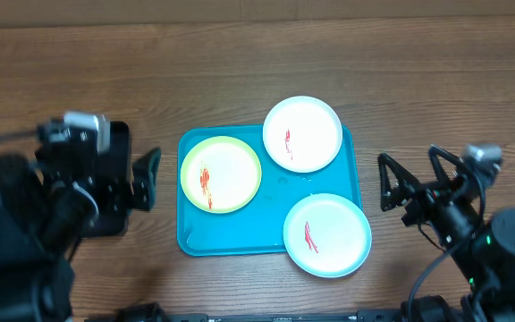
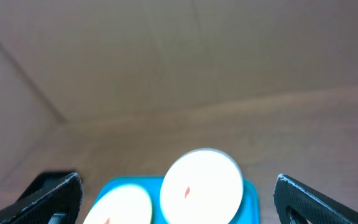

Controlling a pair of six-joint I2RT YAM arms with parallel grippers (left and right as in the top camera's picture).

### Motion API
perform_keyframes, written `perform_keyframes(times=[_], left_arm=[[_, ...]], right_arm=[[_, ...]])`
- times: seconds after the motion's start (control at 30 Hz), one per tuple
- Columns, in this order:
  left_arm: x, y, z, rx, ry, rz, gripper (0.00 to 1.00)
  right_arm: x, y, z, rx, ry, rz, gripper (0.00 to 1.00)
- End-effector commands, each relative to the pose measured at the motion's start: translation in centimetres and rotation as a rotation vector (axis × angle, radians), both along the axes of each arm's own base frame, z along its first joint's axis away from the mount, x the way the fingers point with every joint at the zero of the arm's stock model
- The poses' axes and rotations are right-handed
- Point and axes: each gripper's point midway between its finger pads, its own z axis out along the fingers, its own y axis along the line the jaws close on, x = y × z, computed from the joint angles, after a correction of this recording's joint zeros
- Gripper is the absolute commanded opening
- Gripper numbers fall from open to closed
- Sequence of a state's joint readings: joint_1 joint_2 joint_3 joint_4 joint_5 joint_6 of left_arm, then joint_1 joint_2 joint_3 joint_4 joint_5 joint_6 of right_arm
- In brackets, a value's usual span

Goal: Clean dirty plates on tray and stack at the side
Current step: 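Move the right gripper to the yellow plate's rim and grasp it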

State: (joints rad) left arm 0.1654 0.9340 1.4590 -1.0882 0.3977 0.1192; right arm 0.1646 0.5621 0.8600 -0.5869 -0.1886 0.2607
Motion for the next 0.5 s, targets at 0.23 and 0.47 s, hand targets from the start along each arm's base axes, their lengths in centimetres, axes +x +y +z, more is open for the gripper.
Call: perform_keyframes(times=[0.23,0.47], left_arm=[[1.9,-0.3,1.7,-0.031,0.052,-0.039,1.0],[3.6,1.5,-0.3,0.009,0.129,0.037,1.0]], right_arm=[[2.0,4.9,-1.4,0.054,0.17,0.262,1.0],[5.0,5.6,-6.2,0.088,0.376,0.254,0.89]])
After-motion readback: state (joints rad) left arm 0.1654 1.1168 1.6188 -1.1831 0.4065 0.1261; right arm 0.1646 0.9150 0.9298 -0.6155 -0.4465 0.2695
